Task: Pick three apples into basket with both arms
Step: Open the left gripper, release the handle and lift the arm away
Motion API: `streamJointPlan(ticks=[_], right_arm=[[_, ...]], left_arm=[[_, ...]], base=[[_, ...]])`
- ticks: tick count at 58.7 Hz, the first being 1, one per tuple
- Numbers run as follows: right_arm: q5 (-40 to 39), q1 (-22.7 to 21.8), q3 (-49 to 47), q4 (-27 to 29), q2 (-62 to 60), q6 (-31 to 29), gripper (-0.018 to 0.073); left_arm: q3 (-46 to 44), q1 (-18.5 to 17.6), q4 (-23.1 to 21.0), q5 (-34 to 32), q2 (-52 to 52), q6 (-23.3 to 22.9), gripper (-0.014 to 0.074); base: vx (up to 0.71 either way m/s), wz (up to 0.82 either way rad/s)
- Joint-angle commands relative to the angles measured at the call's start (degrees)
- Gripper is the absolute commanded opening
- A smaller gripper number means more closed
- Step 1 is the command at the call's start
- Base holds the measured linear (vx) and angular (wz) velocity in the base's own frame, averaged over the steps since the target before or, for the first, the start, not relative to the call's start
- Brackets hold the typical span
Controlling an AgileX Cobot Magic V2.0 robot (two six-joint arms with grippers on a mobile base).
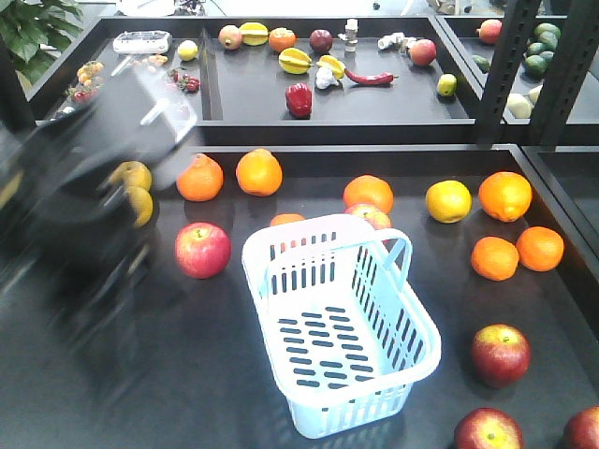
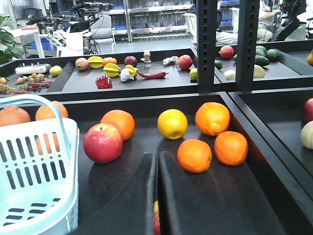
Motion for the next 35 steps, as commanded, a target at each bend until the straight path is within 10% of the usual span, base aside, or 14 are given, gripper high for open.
streamJointPlan(ticks=[1, 18, 35], right_arm=[[-4.15, 0.05, 0.63, -0.24, 1.06, -0.45, -0.0005], [-4.15, 0.05, 0.63, -0.24, 1.06, -0.45, -0.0005], [-4.15, 0.05, 0.63, -0.24, 1.06, -0.45, -0.0005]], left_arm=[[8.17, 0.04, -2.1, -8.3, -8.04, -3.07, -0.0008], [39.7, 0.04, -4.69, -39.31, -25.53, -10.08, -0.0008], [57.27, 0.04, -5.05, -47.46, -32.68, -17.63, -0.0008]], base=[[0.0, 0.0], [0.0, 0.0], [0.0, 0.0]])
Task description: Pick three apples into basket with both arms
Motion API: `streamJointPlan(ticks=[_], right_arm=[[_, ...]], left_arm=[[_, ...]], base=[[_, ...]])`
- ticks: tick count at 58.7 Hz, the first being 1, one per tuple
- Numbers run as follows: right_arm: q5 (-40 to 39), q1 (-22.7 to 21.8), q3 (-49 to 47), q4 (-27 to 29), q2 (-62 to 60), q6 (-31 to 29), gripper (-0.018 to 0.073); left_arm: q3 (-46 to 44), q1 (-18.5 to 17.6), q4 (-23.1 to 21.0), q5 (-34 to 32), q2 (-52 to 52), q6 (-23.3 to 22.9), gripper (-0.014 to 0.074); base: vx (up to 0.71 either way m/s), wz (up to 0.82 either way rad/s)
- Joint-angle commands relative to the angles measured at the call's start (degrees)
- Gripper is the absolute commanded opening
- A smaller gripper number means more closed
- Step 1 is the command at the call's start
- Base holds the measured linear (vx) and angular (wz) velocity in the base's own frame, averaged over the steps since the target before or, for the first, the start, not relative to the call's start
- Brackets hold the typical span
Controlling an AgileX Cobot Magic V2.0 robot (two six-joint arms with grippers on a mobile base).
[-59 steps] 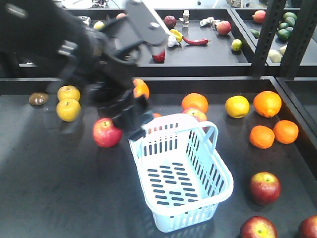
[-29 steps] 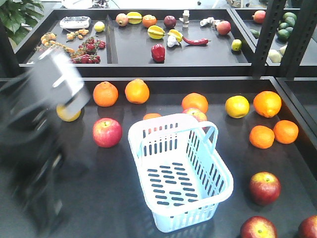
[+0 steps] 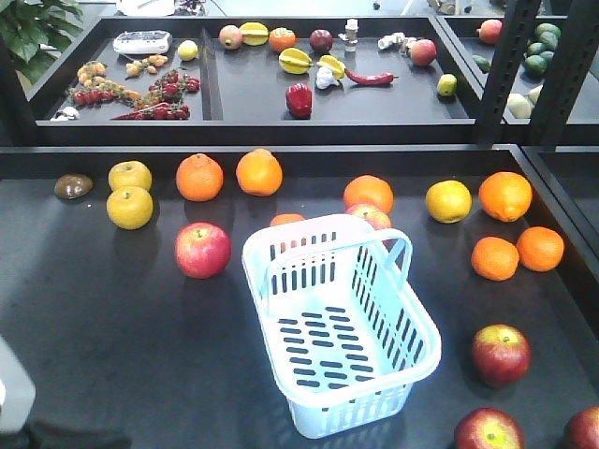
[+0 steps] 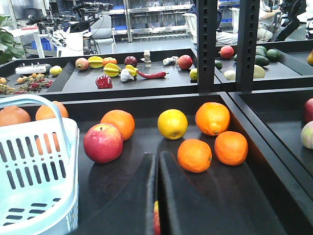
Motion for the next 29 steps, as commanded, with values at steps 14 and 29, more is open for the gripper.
streamJointPlan(ticks=[14, 29], right_arm=[[-4.15, 0.05, 0.63, -0.24, 1.06, -0.45, -0.0005], [-4.93, 0.05, 0.63, -0.24, 1.06, -0.39, -0.0005]], left_arm=[[1.9, 0.04, -0.82, -10.48, -0.95, -3.13, -0.0006], [1.9, 0.04, -0.82, -10.25, -0.95, -3.13, -0.0006]], base=[[0.0, 0.0], [0.0, 0.0]])
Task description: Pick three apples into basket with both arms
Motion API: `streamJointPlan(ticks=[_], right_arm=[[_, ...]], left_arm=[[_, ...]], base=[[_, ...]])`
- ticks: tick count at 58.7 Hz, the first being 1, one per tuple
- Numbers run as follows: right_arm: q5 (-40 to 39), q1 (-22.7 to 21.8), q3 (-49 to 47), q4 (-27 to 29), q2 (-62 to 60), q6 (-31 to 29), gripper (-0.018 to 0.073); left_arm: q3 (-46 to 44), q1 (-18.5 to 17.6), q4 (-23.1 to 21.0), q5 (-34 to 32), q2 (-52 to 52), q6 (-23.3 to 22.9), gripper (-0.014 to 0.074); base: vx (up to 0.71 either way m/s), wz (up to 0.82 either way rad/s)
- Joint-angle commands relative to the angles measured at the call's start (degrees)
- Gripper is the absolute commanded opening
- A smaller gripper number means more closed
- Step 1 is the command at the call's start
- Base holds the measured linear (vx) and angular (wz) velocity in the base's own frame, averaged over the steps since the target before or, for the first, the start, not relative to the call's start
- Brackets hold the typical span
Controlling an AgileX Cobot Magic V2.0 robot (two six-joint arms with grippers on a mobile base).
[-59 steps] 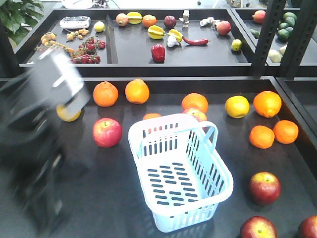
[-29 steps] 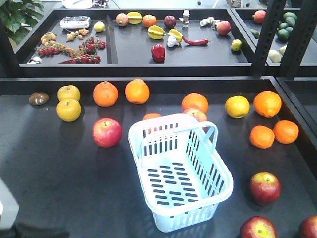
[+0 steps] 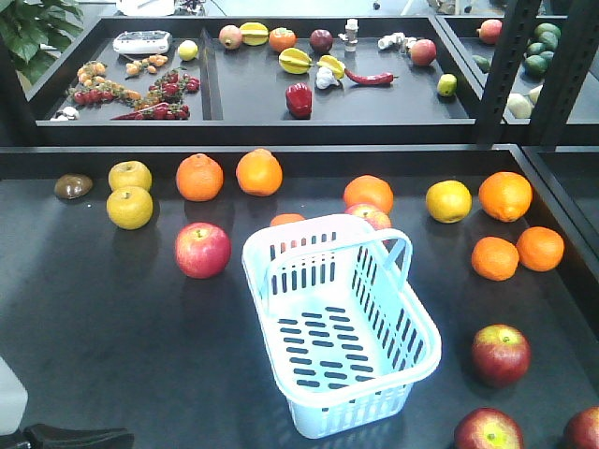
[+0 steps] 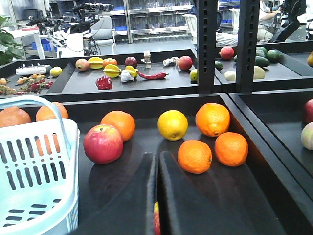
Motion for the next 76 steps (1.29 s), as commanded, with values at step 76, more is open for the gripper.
streamJointPlan(ticks=[76], right_arm=[[36.17, 0.05, -44.44, 8.3, 25.41, -0.14, -0.0005]], left_arm=[[-1.45, 0.04, -0.79, -3.95, -0.22, -0.75, -0.0006]], base=[[0.0, 0.0]])
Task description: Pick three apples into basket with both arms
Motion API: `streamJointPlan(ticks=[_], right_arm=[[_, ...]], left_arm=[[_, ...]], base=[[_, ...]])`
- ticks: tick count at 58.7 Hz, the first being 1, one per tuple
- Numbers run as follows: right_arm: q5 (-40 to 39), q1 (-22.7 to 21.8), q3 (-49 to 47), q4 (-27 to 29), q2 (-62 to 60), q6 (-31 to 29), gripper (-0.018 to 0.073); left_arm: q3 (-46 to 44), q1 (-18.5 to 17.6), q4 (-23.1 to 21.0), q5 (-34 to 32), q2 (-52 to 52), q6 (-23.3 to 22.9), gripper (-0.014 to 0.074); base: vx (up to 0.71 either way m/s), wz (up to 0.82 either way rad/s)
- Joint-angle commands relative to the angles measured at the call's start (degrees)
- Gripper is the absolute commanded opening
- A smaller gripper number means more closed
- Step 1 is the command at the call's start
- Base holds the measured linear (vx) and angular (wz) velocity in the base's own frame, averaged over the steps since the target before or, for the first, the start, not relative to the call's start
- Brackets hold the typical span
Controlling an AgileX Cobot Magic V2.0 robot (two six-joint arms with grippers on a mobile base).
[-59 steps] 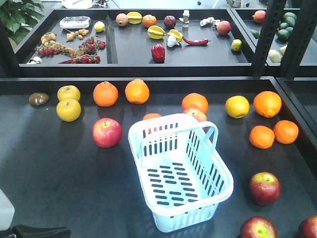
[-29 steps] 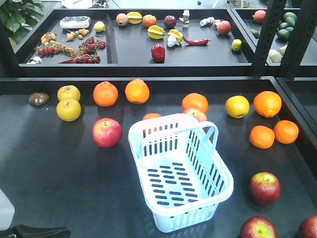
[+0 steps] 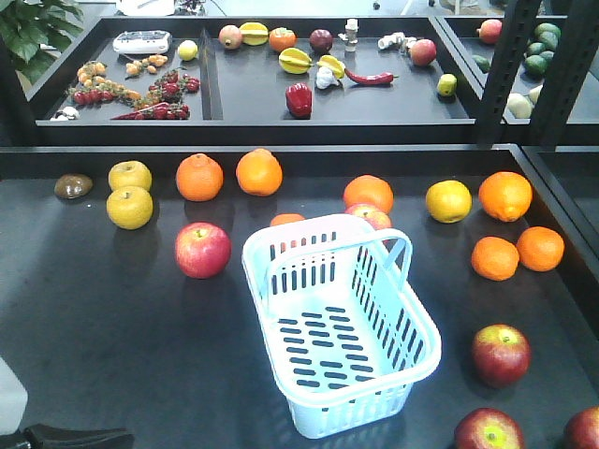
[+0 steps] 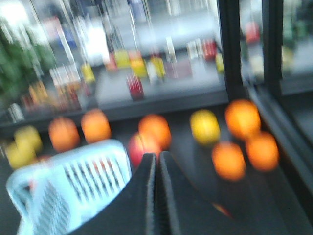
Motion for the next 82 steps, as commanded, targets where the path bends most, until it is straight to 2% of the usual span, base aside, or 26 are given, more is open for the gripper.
streamJointPlan(ticks=[1, 8, 15, 30, 35, 40, 43, 48, 54, 58, 69, 82], right_arm=[[7.9, 0.05, -7.88, -4.72, 9.55, 2.77, -0.0005], [18.78, 0.05, -14.73, -10.31, 20.49, 1.08, 0.0], [21.05, 0.05, -16.69, -12.41, 27.33, -3.7, 0.0001], [21.66, 0.05, -16.56, -12.03, 35.13, -4.14, 0.0008], [23.88, 0.05, -16.56, -9.12, 38.02, -5.87, 0.0041], [25.78, 0.05, -16.56, -5.51, 41.27, -8.27, 0.0131], [25.79, 0.05, -16.56, -2.74, 43.15, -9.41, 0.0214], [25.28, 0.05, -16.56, 1.87, 46.44, -11.72, 0.0417], [24.91, 0.05, -16.48, 2.48, 49.59, -11.93, 0.0643], [24.88, 0.05, -16.41, 2.54, 51.45, -11.73, 0.073], [25.11, 0.05, -16.41, 3.96, 58.51, -11.26, 0.0713], [24.28, 1.01, -16.41, 8.1, 66.05, -12.69, 0.0673]], left_arm=[[-1.45, 0.04, -0.68, -3.95, -0.22, -0.75, -0.0006], [-1.45, 0.04, -0.68, -3.95, -0.22, -0.75, -0.0006], [-1.45, 0.04, -0.74, -3.95, -0.22, -0.71, -0.0006], [-1.45, 0.04, -0.79, -3.95, -0.22, -0.71, -0.0006], [-1.45, 0.04, -0.79, -3.95, -0.22, -0.71, -0.0006], [-1.45, 0.04, -0.79, -3.95, -0.22, -0.71, -0.0006], [-1.45, 0.04, -0.79, -3.95, -0.22, -0.71, -0.0006], [-1.45, 0.04, -0.78, -3.95, -0.22, -0.76, -0.0006], [-1.45, 0.04, -0.83, -3.95, -0.22, -0.76, -0.0006], [-1.45, 0.04, -0.85, -3.91, -0.22, -0.76, -0.0006], [-1.45, 0.04, -0.84, -3.96, -0.22, -0.76, -0.0006], [-1.45, 0.04, -1.33, -3.96, -0.22, -0.76, -0.0006]], base=[[0.0, 0.0], [0.0, 0.0], [0.0, 0.0], [0.0, 0.0], [0.0, 0.0], [0.0, 0.0], [0.0, 0.0], [0.0, 0.0], [0.0, 0.0], [0.0, 0.0], [0.0, 0.0], [0.0, 0.0]])
